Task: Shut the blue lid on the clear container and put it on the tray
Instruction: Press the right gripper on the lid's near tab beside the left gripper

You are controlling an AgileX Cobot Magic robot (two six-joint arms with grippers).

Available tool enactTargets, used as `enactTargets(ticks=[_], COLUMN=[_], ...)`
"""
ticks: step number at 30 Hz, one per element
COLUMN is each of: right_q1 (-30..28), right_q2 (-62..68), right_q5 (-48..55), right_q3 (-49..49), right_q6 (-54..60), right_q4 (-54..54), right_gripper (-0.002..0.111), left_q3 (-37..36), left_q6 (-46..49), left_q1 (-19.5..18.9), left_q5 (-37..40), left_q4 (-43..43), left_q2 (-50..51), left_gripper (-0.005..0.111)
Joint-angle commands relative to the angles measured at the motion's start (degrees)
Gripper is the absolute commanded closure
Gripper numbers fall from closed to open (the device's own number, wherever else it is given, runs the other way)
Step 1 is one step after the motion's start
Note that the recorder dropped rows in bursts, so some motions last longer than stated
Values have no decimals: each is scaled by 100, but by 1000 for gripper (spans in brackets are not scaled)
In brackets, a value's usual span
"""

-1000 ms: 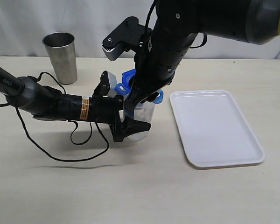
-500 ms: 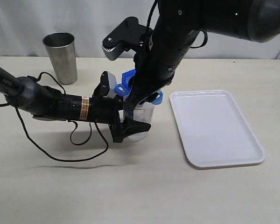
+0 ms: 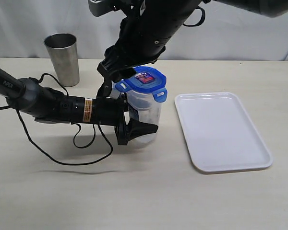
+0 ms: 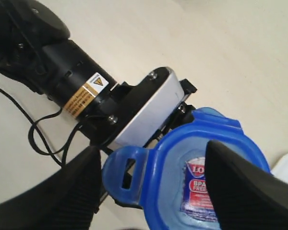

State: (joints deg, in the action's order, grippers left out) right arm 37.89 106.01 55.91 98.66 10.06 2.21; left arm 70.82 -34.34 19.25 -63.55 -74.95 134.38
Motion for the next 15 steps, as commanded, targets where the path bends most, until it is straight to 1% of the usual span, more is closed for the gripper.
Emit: enactTargets(ticks=[1, 3, 5, 6, 8, 10, 13, 15], right_q1=[-2, -2, -2, 11, 11, 23, 23, 23], right_q2=[228, 362, 528, 593, 659, 717, 813, 955], right_q5=[90, 116, 188, 314, 598, 781, 1076, 1362], right_q3=[25, 25, 28, 28, 28, 28, 28, 28], right_q6=[-187, -187, -187, -167, -167, -129, 458, 586], right_q4=[-178, -178, -291, -524, -936, -1061, -422, -261], right_gripper=[48, 50, 56, 58, 58, 58, 58, 58], left_q3=[22, 22, 22, 22, 22, 22, 22, 22], left_q6=[-3, -3, -3, -3, -3, -3, -3, -3], left_q1=[-3, -3, -3, -3, -3, -3, -3, -3], left_q5=[-195, -195, -195, -195, -195, -195, -195, -195], left_q4=[106, 106, 106, 106, 137, 233, 233, 233], left_q2=[-70, -70, -70, -70, -70, -70, -70, -70], left_gripper=[65, 65, 65, 65, 65, 65, 65, 65])
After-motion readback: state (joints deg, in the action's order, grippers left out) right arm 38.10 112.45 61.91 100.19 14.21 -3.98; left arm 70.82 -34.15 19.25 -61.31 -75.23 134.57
